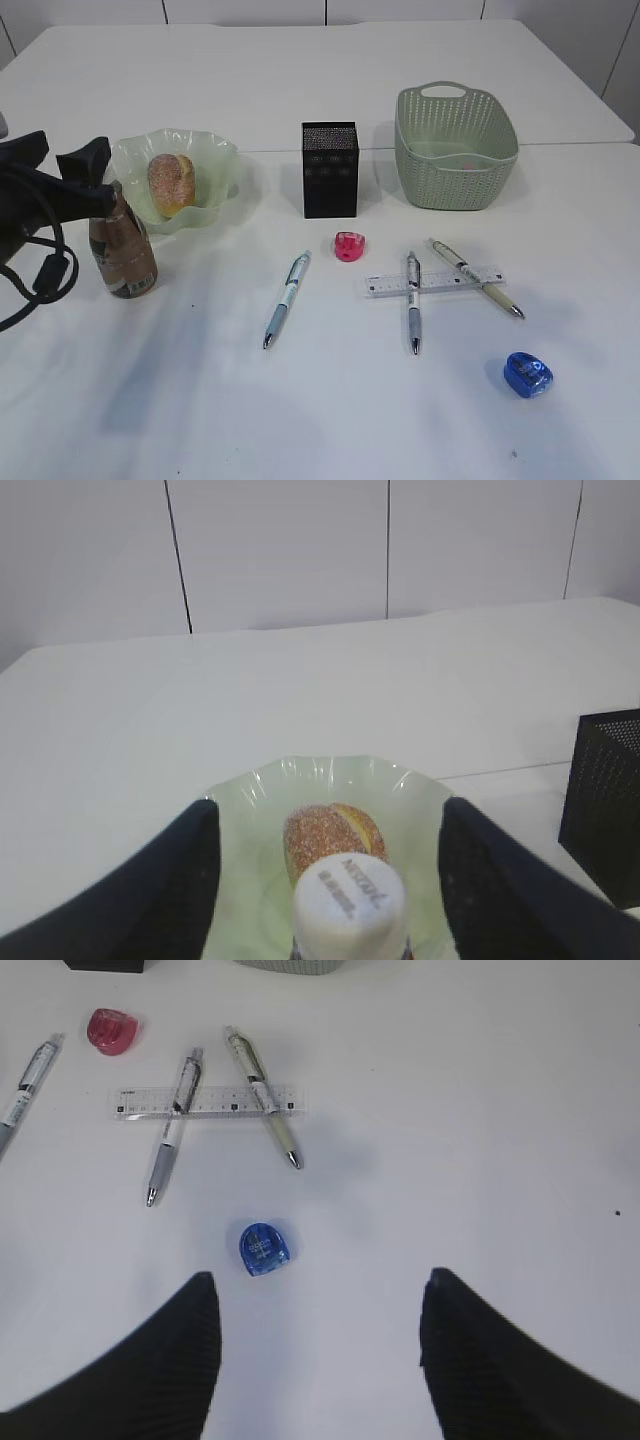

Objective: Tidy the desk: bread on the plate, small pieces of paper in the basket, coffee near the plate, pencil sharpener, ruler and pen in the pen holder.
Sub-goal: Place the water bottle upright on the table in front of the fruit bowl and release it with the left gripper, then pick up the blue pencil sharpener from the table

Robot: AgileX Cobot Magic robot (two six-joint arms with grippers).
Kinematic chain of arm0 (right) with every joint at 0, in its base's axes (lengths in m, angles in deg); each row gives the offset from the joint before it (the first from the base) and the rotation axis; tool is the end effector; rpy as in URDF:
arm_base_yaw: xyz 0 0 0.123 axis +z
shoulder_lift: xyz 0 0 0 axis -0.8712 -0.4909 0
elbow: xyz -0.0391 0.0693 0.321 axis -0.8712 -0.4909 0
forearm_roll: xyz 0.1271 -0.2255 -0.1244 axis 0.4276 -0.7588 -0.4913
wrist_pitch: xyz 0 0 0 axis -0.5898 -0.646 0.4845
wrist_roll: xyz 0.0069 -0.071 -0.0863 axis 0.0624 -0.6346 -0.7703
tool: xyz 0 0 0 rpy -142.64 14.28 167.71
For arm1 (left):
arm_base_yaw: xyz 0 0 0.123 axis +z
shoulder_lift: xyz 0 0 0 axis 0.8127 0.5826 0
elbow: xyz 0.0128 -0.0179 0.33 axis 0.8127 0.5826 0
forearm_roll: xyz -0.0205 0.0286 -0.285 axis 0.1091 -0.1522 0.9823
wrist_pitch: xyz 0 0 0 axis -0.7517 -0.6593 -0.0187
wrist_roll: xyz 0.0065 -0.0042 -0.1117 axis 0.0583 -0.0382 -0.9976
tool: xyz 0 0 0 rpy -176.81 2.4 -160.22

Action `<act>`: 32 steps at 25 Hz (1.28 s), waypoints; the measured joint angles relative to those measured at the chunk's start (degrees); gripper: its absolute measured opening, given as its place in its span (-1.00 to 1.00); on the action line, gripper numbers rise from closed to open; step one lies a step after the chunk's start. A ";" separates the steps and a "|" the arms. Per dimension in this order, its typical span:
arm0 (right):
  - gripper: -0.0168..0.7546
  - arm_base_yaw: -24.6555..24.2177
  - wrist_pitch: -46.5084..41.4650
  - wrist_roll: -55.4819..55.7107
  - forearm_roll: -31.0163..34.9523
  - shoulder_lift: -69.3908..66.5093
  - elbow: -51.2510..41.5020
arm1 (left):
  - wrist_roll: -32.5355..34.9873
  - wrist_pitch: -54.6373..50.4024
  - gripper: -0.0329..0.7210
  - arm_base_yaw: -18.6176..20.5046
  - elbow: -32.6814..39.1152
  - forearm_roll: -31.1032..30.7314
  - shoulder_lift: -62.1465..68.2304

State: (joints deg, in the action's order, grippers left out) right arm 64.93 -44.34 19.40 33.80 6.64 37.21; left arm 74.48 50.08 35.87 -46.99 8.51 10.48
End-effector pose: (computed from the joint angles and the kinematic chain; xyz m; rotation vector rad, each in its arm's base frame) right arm 0.2162 0.0164 0.4278 -0.0613 2.5734 0.0389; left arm 0.3228 -0.0818 0.1928 0.0759 1.5749 -0.0792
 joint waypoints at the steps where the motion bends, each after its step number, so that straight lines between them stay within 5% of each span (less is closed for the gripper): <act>1: 0.32 0.00 0.00 0.00 0.00 0.00 0.00 | 0.04 -0.71 0.37 0.00 0.00 0.00 -1.07; 11: 0.32 0.00 0.00 0.00 0.00 0.00 0.00 | 2.35 -14.74 0.30 0.00 0.36 0.00 -14.56; 26: 0.32 0.00 0.00 0.00 7.86 0.00 0.00 | 2.63 -53.57 0.28 0.00 0.39 0.00 -44.19; 32: 0.32 0.00 0.00 -1.09 7.86 -3.11 0.00 | 2.72 -73.95 0.28 0.00 -5.00 -0.26 -52.05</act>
State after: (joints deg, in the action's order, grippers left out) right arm 64.93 -44.34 18.31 41.65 3.53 37.21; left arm 77.20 -23.86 35.87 -51.99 8.25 -41.56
